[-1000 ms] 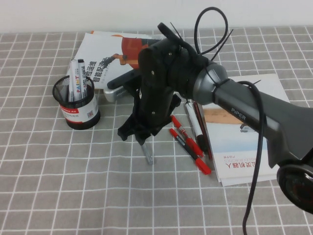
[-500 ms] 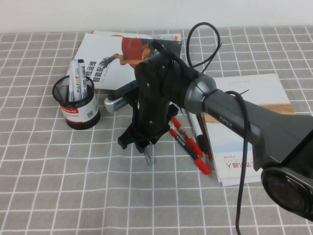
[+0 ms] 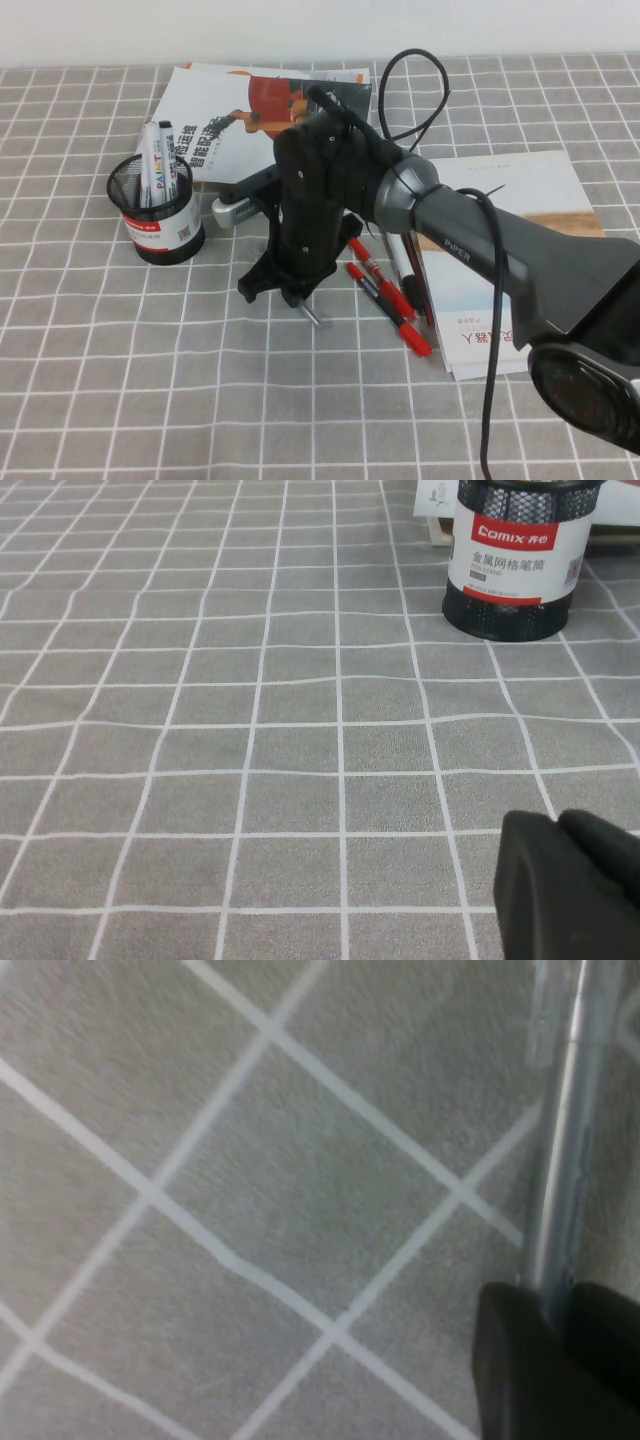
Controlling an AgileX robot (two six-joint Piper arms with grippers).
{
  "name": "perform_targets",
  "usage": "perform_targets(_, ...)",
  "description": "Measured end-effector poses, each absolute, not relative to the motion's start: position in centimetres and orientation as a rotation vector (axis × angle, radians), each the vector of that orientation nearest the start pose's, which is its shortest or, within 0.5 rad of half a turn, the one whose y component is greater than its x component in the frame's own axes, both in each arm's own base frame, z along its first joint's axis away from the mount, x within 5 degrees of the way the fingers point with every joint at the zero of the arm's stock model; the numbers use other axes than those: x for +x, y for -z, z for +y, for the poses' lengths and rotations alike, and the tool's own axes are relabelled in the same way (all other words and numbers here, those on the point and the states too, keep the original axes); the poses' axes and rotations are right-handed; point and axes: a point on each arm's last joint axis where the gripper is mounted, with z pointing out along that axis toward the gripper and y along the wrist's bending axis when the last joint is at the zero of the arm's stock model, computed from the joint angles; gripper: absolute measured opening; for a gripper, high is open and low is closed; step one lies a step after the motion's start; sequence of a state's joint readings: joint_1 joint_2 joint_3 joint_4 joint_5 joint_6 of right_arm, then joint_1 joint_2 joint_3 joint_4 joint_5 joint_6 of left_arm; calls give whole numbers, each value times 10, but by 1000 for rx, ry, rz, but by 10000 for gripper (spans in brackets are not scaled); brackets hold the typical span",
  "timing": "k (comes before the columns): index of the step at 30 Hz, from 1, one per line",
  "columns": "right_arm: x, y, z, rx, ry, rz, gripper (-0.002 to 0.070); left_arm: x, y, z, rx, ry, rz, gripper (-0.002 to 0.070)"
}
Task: Put the pen into the pen holder
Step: Pick up the pen on the table, then place the pen onto the pen holder
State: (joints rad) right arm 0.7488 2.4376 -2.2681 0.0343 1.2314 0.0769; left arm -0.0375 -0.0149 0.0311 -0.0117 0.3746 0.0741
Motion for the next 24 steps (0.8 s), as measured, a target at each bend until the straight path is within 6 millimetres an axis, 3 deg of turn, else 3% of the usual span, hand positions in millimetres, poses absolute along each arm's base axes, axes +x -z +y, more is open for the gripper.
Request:
perform_targets(5, 374, -206, 355, -934, -256, 2728, 36, 52, -170, -2, 97, -14, 1872, -3)
perform_targets(11, 361, -254, 354, -882, -447, 2649, 35, 52, -170, -2, 97, -14, 1872, -3)
perform_targets(13, 353, -263, 355, -863, -504, 2610, 35, 52, -170, -2, 97, -14, 1872, -3)
perform_targets(18, 323, -262, 364, -850, -594, 2476, 35, 52, -170, -2, 97, -14, 1872, -3)
perform_targets(24, 283, -277, 367, -799, -710, 2161, 35, 52, -170, -2, 97, -14, 1872, -3)
